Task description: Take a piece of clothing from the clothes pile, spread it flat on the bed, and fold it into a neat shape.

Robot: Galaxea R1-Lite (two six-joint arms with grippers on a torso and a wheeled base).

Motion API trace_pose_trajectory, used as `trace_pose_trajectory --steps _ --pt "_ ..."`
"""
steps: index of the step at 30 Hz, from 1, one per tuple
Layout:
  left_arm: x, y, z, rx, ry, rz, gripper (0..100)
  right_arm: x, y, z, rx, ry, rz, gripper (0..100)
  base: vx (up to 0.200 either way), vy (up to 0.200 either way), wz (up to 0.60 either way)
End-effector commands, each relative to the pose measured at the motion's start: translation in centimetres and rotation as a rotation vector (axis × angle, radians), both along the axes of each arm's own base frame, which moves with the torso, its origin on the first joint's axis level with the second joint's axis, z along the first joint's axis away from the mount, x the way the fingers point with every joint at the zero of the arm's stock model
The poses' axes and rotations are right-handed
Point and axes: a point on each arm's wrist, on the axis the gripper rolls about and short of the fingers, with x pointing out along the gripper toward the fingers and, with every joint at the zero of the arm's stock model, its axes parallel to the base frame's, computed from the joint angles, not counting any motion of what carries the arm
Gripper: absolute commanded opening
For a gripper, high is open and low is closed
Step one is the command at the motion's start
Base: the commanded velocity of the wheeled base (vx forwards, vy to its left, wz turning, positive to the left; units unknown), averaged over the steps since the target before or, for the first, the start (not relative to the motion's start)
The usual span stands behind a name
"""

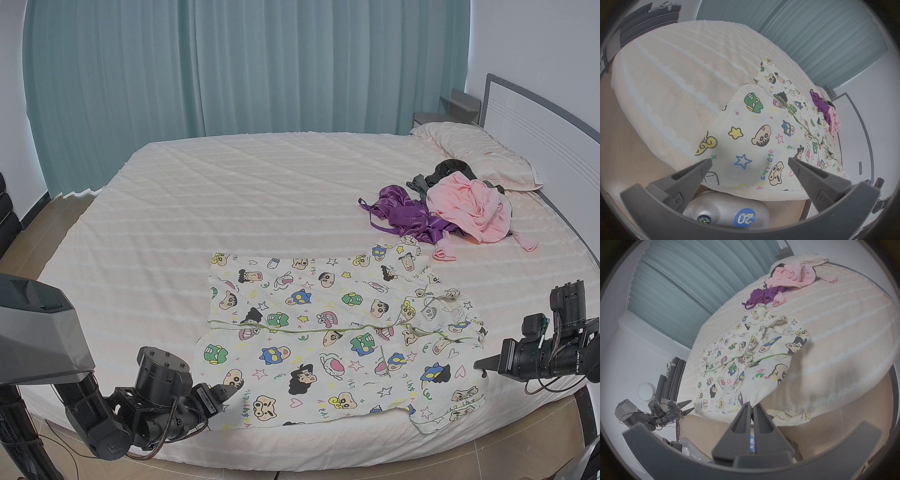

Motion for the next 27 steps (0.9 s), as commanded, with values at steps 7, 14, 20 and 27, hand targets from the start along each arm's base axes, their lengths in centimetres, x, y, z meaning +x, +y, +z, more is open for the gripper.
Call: trace_pose_trajectory --steps 7,14,20,27 --pt "0.3 0.0 0.0 -0.001 -0.002 0.007 100 -0.1 -0.1 0.1 -0.023 0.052 -0.02 0 0.0 0.0 0.0" --pt "0.3 0.1 -0.1 0.0 -0.001 0.008 100 -0.2 -0.2 -0.4 -0.096 0.135 -0.068 0 0.0 0.0 0.0" --pt "0.3 0.0 -0.2 0.0 0.002 0.009 100 0.7 -0.4 -1.5 -0.108 0.183 -0.078 0 0.0 0.0 0.0" --pt "0.4 0.1 -0.1 -0.001 -0.001 0.014 100 1.6 -0.4 -3.5 -0.124 0.271 -0.074 100 0.0 0.0 0.0"
